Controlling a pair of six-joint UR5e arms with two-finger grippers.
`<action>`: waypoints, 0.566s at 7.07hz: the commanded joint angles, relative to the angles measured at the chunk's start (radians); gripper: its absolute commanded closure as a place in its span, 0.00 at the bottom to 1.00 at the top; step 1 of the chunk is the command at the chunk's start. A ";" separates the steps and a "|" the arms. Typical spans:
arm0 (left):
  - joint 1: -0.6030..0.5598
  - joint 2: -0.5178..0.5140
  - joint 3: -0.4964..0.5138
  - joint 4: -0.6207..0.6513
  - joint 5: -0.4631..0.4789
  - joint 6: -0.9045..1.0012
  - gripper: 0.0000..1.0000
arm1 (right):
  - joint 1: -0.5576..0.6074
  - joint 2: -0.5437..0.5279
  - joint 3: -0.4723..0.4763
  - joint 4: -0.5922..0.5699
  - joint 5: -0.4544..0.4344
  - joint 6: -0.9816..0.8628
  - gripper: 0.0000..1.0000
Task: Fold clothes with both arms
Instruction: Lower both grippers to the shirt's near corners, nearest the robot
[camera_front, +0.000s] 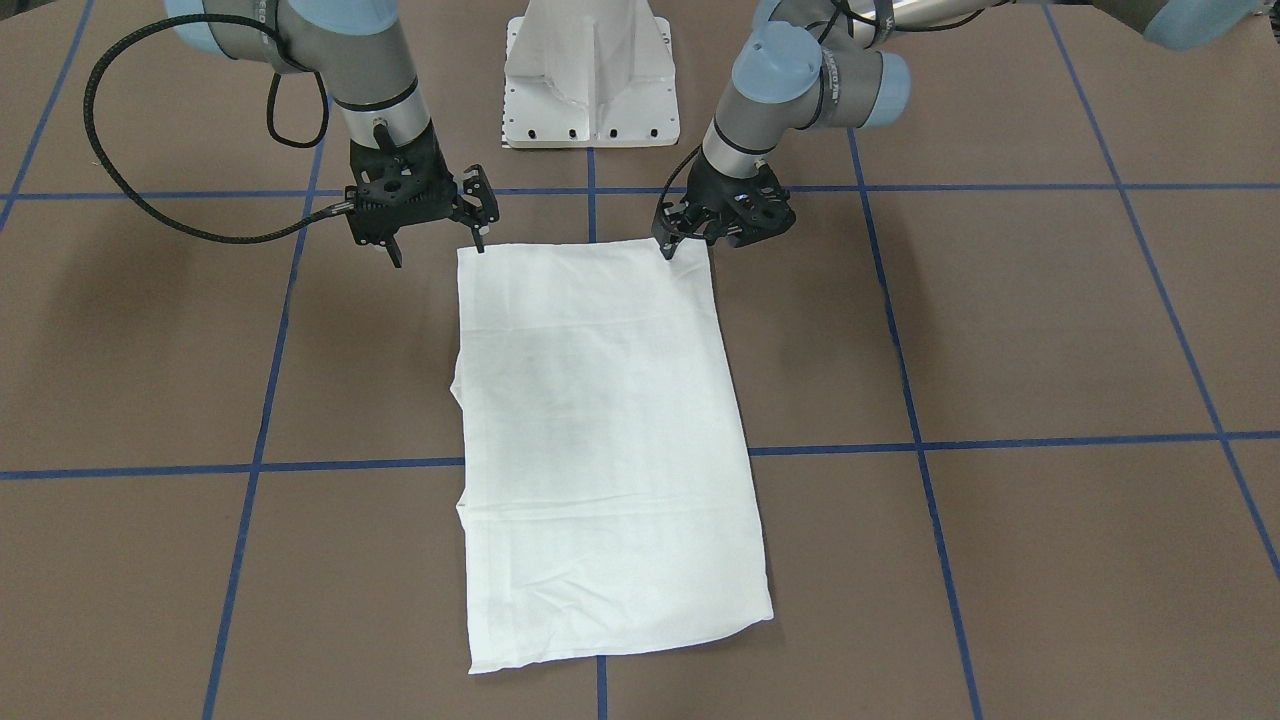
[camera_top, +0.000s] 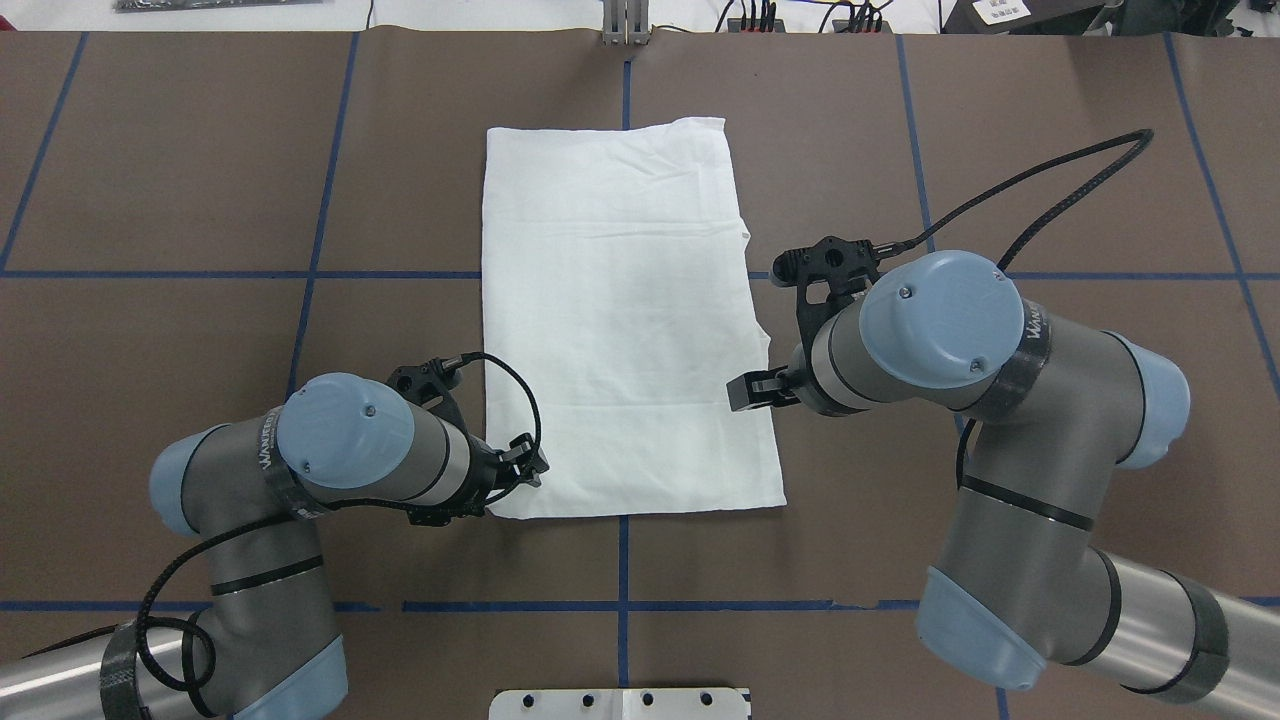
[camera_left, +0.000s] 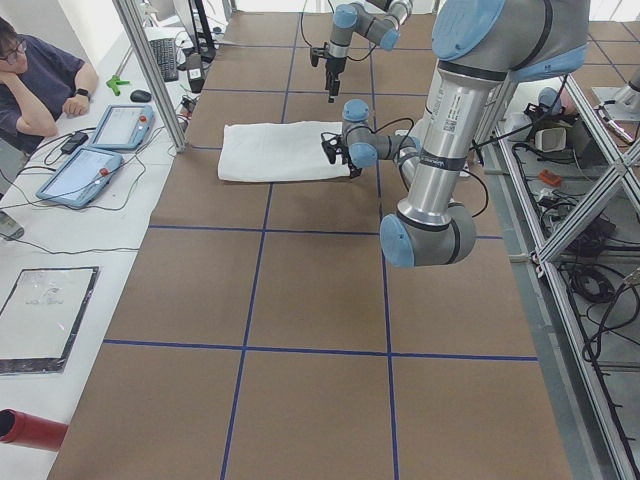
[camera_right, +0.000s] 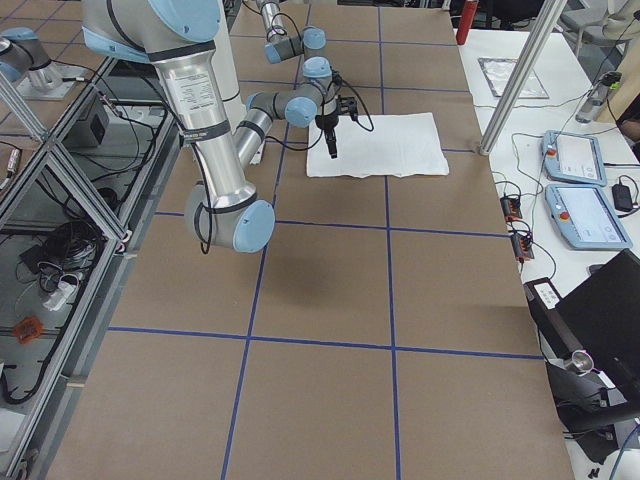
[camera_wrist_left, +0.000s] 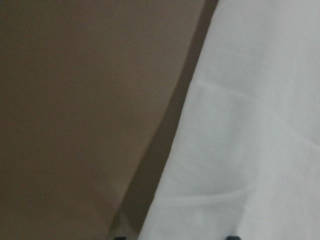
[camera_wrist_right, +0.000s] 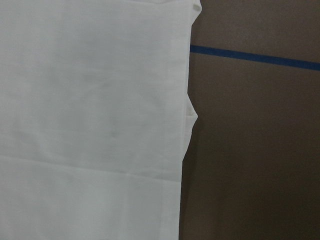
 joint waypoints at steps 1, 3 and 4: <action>0.003 -0.002 0.016 -0.002 0.002 0.004 0.26 | 0.000 -0.001 0.000 0.000 0.000 0.000 0.00; 0.001 -0.002 0.014 -0.002 0.002 0.001 0.41 | 0.001 -0.001 0.000 0.000 0.000 0.000 0.00; 0.001 -0.010 0.013 -0.002 0.003 0.000 0.56 | 0.002 -0.001 0.000 0.000 -0.002 0.000 0.00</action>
